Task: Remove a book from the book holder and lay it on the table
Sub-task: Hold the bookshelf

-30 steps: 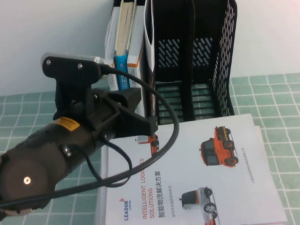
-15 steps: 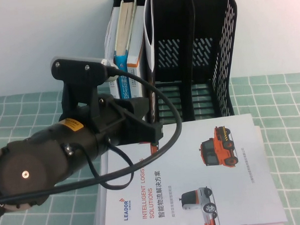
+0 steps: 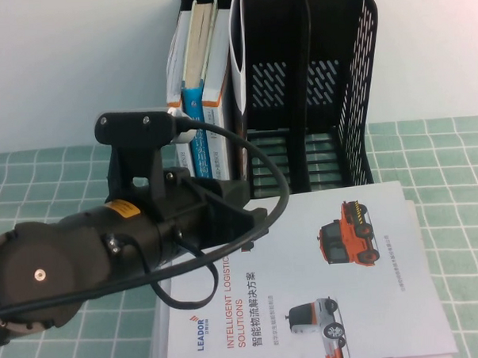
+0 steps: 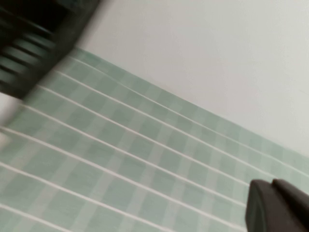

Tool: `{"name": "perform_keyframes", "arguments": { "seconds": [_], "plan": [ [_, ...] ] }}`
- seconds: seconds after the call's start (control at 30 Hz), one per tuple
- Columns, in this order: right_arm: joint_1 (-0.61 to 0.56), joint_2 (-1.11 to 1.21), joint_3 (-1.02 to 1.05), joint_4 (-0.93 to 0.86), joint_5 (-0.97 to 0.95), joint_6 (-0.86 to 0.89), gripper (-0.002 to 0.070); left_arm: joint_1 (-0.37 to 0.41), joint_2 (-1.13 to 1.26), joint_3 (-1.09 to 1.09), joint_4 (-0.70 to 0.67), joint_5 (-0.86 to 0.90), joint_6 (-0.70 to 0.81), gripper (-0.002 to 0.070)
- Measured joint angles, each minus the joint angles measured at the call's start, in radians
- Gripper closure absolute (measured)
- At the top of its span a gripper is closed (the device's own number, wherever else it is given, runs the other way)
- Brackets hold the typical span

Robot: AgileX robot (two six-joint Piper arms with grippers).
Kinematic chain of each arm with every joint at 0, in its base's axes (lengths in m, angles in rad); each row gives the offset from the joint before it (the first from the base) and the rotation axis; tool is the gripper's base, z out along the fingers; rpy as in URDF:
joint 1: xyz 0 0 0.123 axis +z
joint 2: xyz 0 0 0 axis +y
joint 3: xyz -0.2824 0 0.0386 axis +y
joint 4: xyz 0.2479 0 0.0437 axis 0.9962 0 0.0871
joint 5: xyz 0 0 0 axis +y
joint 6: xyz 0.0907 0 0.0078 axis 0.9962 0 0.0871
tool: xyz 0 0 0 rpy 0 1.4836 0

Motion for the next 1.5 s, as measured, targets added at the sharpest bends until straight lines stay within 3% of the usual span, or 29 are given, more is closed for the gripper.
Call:
{"name": "perform_keyframes", "arguments": {
  "seconds": [0.1,0.17,0.27,0.4,0.67,0.8,1.0,1.17,1.5],
  "plan": [
    [0.000,0.062,-0.019,0.235,0.300,-0.292,0.0678,0.000,0.000,-0.002,0.000,0.007,-0.002,0.0678],
    [0.000,0.121,-0.032,0.493,0.408,-0.583,0.0678,0.000,0.000,-0.002,0.000,0.007,-0.002,0.0678],
    [0.000,0.176,-0.037,0.824,0.405,-0.823,0.0678,0.000,0.000,-0.002,0.000,0.007,-0.002,0.0678],
    [0.030,0.155,-0.037,1.047,0.265,-0.901,0.0678,0.000,0.000,-0.002,0.000,0.007,-0.002,0.0678],
    [0.195,0.078,-0.037,1.087,-0.289,-0.914,0.0678,0.000,0.000,-0.003,0.000,-0.051,-0.002,0.0677],
    [0.219,0.167,-0.039,1.108,-0.621,-0.948,0.0678,0.000,0.000,-0.004,-0.013,-0.097,-0.002,0.0677],
    [0.219,0.392,-0.046,1.223,-0.953,-1.062,0.0678,0.000,0.000,-0.004,-0.083,-0.186,-0.002,0.0678],
    [0.232,0.548,-0.100,1.237,-1.049,-1.080,0.0641,0.000,0.027,-0.023,-0.123,-0.216,-0.002,0.0678],
    [0.250,0.675,-0.213,1.239,-1.071,-1.050,0.0428,0.012,0.184,-0.212,-0.142,-0.042,-0.002,0.0677]
  ]
}}
